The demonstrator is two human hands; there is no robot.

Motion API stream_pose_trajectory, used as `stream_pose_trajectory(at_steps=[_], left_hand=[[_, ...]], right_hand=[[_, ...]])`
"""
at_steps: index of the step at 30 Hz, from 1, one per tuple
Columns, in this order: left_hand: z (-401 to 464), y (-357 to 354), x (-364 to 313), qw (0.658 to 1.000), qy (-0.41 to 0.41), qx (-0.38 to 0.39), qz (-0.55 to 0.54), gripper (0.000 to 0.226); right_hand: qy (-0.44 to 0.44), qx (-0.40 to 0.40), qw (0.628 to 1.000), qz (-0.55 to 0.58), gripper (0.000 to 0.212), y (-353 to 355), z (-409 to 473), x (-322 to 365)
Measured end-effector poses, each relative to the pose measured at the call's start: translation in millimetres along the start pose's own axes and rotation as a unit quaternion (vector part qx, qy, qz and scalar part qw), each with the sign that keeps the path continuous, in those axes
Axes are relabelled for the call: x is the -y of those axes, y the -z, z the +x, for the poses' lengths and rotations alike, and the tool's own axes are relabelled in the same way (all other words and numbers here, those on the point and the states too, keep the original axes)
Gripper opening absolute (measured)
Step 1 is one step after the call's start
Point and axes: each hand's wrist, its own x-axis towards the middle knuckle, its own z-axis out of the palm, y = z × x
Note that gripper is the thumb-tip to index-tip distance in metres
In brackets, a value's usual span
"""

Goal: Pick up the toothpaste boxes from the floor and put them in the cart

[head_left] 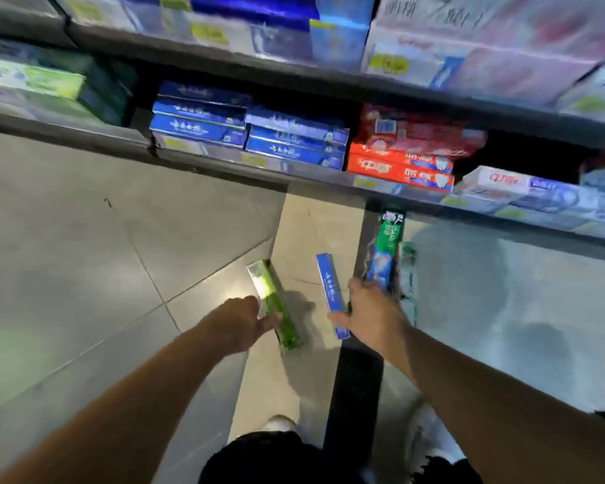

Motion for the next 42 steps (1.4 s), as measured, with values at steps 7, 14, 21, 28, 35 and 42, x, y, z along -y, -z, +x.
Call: stream_pose_trajectory(at_steps=[7, 14, 21, 28, 35, 42], left_hand=[[62.6, -6.6, 35.1, 1.0, -0.006, -0.012, 0.009, 0.058], [88.7, -24.8, 42.5, 0.996, 0.028, 0.033, -0.083, 0.062], [113.4, -44.8, 5.5, 0.915, 0.118, 0.005, -0.386, 0.1], [136.9, -67.1, -0.6, 0.871, 0.139, -0.07, -0.466, 0.068], [53.6, 7.9, 14.4, 0.877, 0.001, -0.046, -0.479, 0.023], [-131.2, 95.0, -1.4, 0.834, -0.017, -0.054, -0.549, 0.048]], right_hand=[[-0.096, 0.026, 0.993, 0.057, 0.068, -68.8, 86.1, -11.7], [-0.045, 0.069, 0.995, 0.061, 0.045, -56.9, 99.4, -13.9], [-0.028, 0.169, 0.95, 0.261, 0.03, 20.7, 62.7, -28.8], [-0.036, 0.145, 0.955, 0.255, 0.031, 30.0, 50.9, -49.1], [-0.05, 0.122, 0.943, 0.305, 0.049, 55.5, 25.1, -37.5], [-0.064, 0.151, 0.906, 0.389, 0.051, 150.2, -108.0, 16.7]])
